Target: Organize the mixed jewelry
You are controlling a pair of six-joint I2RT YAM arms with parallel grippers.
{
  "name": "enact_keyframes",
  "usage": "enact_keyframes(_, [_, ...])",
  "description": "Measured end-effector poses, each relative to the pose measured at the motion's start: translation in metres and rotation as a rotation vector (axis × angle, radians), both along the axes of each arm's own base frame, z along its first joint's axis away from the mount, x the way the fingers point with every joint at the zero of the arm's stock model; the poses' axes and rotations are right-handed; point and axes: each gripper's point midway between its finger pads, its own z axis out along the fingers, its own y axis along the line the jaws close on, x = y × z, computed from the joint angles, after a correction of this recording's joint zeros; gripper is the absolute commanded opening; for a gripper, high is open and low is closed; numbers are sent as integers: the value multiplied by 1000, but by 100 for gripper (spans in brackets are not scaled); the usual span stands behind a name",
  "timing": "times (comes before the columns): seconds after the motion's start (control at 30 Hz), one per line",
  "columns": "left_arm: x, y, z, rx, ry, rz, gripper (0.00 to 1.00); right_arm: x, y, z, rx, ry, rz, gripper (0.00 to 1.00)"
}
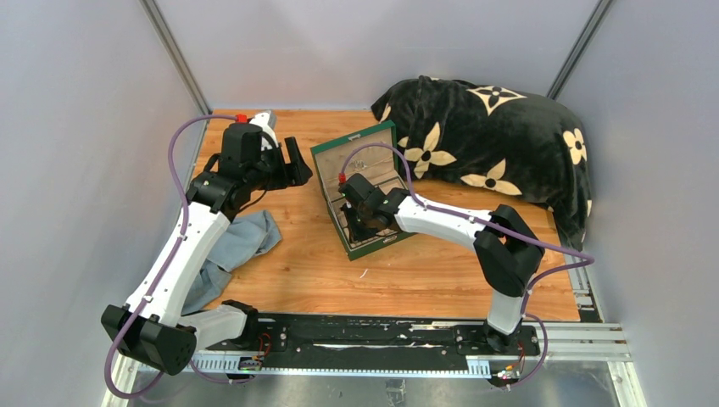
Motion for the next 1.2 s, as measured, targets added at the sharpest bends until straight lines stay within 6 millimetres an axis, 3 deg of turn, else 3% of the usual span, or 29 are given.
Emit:
enact_keyframes(0.33, [0, -1, 1, -5, -1, -6, 77, 3, -4, -3, -29, -23, 13, 0])
enact_keyframes(0.73, [1, -4, 1, -17, -1, -12, 77, 6, -8, -1, -57, -37, 19, 25])
enact_keyframes(1.2, [2, -5, 3, -27, -7, -9, 77, 14, -19, 3, -119, -84, 15, 31])
